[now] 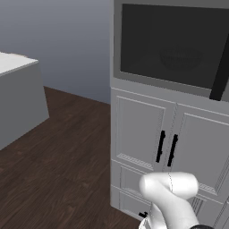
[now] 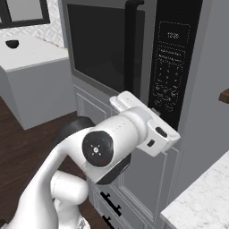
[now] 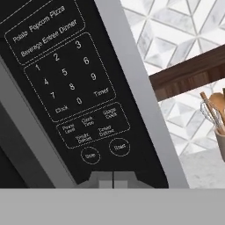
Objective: Pick the mushroom from the sink and place it in the bowl. Then pick the bowl and place it in the microwave. Then close the microwave door and press the start button.
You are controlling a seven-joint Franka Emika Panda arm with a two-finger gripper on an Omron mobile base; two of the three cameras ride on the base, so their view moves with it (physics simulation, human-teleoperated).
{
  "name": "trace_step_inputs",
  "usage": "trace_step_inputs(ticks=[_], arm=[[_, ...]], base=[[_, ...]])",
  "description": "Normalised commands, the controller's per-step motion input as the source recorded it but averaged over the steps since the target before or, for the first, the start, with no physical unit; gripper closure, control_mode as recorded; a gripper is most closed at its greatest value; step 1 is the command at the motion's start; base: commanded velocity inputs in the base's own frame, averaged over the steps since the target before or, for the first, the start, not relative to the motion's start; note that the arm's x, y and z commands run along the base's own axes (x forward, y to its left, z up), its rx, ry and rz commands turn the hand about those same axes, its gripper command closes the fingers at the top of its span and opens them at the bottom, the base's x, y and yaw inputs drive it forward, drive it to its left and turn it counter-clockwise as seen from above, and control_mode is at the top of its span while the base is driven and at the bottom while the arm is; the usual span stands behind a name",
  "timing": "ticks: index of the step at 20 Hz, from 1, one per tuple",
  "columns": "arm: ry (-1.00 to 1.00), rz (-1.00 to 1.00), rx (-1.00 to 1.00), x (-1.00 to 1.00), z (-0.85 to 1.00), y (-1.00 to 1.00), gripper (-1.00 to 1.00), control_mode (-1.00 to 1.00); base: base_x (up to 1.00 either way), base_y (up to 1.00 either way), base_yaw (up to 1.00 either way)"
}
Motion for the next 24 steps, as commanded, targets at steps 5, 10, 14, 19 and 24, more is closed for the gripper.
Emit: trace_step_inputs(ticks=[5, 10, 14, 19, 24], arm=[[0.0, 0.0, 0.0, 0.21, -0.02, -0.07, 1.0, -1.0], [0.0, 0.0, 0.0, 0.14, -0.13, -0.1, 1.0, -1.0], [0.0, 0.0, 0.0, 0.18, -0.09, -0.1, 1.0, -1.0], [0.0, 0.0, 0.0, 0.21, -0.05, -0.06, 1.0, -1.0], [0.0, 0.0, 0.0, 0.17, -0.08, -0.11, 1.0, -1.0]], base=[[0.0, 0.0, 0.0], [0.0, 0.0, 0.0], [0.0, 0.0, 0.0], [0.0, 0.0, 0.0], [0.0, 0.0, 0.0]])
